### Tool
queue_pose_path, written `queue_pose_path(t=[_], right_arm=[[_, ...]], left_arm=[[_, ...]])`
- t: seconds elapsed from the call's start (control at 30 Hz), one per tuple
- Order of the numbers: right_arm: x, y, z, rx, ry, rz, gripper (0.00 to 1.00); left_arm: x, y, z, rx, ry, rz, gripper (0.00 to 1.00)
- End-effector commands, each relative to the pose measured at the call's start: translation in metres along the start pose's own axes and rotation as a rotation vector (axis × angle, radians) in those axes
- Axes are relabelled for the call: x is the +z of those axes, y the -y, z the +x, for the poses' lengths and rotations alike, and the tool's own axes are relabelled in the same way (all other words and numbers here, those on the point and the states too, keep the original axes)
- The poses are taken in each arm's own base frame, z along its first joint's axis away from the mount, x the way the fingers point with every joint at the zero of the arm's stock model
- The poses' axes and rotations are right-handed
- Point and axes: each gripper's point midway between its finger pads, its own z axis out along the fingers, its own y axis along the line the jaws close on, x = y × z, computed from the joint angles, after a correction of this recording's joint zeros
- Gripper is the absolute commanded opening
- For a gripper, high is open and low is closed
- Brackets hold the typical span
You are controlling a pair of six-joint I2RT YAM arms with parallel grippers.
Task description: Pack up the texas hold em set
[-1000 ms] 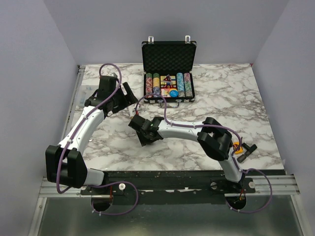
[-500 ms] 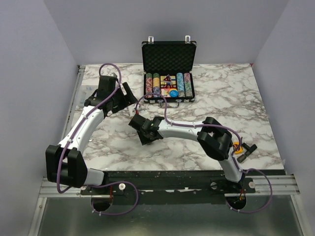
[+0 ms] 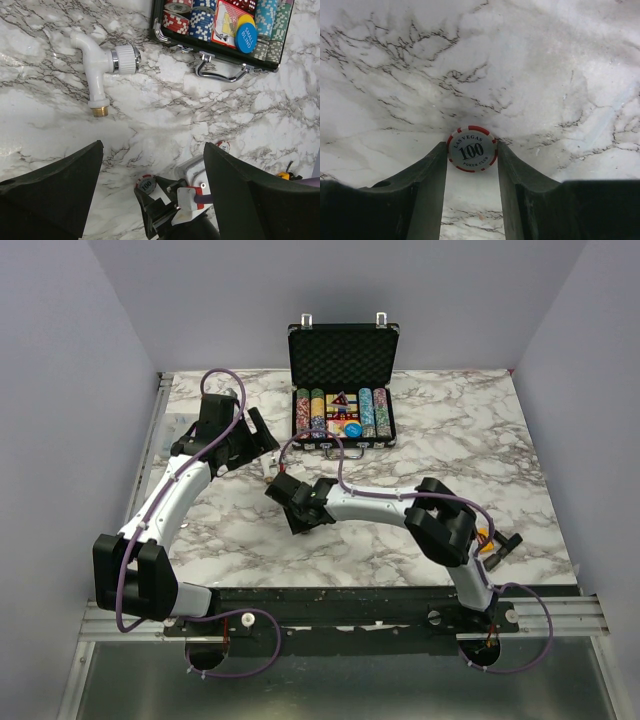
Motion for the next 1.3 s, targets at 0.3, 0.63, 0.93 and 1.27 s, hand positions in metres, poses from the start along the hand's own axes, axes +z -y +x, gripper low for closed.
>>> queue_pose_path(t=[0.3, 0.63, 0.93, 1.27], right_arm=[[-0.014, 0.076, 0.011, 0.092, -0.023, 0.151, 0.39], [-0.029, 0.103, -0.004, 0.138, 0.020, 0.182, 0.39], [-0.016, 0.063, 0.009, 0.083, -0.145, 0.017, 0.63], [-0.010, 0.055, 0.011, 0.061, -0.253, 0.029, 0.71]], left_arm=[[-0.001, 0.007, -0.004, -0.001, -0.011, 0.029, 0.80], [-0.001, 0.009, -0.003, -0.002, -0.018, 0.036, 0.80], [0.000, 0.009, -0.002, -0.002, -0.024, 0.038, 0.80], [0.001, 0.010, -0.001, -0.005, -0.036, 0.045, 0.80]])
